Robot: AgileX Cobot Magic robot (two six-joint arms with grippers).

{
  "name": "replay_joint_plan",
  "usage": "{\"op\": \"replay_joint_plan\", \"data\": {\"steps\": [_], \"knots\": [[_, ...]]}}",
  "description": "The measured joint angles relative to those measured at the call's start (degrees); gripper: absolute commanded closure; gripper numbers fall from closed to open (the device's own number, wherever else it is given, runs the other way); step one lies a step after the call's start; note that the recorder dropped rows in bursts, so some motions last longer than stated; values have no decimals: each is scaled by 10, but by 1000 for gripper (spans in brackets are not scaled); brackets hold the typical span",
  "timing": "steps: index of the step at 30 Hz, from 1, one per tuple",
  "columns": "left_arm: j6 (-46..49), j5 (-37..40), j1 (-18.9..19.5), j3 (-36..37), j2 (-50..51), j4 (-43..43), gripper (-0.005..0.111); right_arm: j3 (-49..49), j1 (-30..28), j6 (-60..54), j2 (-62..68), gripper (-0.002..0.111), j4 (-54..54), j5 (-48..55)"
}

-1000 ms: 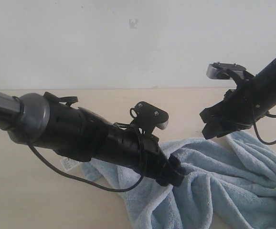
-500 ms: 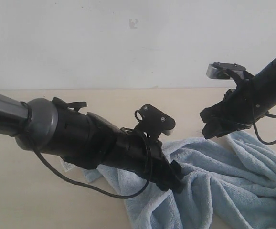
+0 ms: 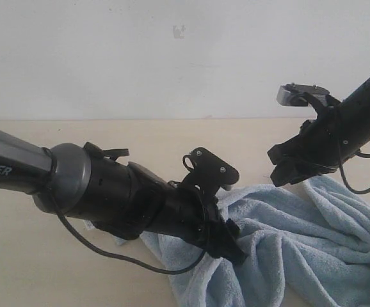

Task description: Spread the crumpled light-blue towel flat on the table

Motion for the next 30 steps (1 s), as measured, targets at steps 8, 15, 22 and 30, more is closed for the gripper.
{"op": "replay_joint_plan", "data": {"steps": [8,15,22,30], "knots": [[0,-97,-2,0,0,-25,103,0,0,0,0,74,0,0],[17,-154,-2,22,-65,-59,103,0,0,25,0,73,-36,-6],[59,-236,-2,110,-233,-97,103,0,0,181,0,71,-233,-66],[63,-323,-2,187,-382,-103,103,-16,-2,215,20,40,-272,-139]]}}
